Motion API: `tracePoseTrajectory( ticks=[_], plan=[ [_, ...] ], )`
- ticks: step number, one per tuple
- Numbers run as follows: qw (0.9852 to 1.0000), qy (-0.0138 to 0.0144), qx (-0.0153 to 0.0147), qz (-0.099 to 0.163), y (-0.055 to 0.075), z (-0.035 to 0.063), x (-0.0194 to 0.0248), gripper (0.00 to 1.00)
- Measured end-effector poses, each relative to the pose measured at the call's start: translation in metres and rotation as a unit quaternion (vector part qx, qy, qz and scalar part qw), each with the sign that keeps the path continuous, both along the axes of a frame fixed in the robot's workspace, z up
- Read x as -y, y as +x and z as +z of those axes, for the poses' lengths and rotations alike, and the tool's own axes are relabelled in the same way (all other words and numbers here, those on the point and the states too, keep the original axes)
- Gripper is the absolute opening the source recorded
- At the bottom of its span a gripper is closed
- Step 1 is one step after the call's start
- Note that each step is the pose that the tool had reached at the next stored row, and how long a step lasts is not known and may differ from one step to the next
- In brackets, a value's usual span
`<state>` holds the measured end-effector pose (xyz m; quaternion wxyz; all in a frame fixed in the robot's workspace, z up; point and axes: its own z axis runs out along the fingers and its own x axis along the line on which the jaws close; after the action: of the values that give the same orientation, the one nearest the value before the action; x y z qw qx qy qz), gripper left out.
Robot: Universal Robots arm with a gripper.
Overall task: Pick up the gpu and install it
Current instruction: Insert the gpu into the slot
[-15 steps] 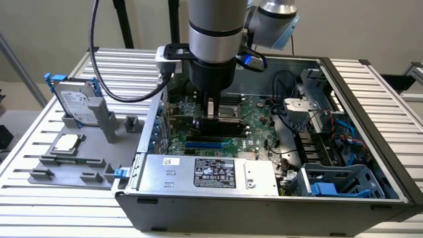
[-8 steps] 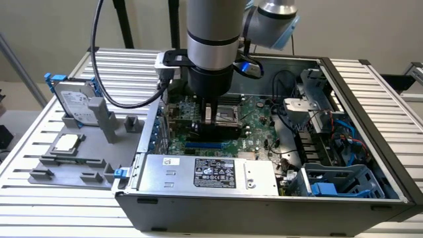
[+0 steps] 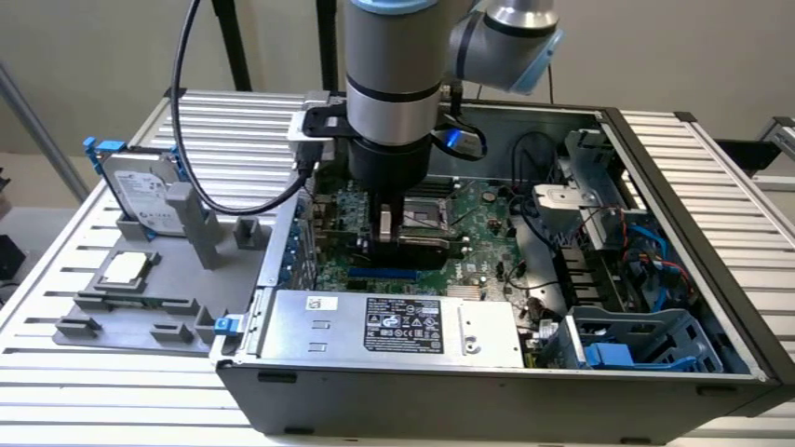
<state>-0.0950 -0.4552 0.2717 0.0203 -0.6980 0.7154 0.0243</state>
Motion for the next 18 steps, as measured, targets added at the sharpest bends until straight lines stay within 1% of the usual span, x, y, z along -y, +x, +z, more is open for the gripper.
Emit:
tracePoseTrajectory(
  ticks=[18],
  plan=[
    [1.0, -0.0001, -0.0001, -0.002, -0.0018, -0.0049, -0.0002, 0.0]
  ],
)
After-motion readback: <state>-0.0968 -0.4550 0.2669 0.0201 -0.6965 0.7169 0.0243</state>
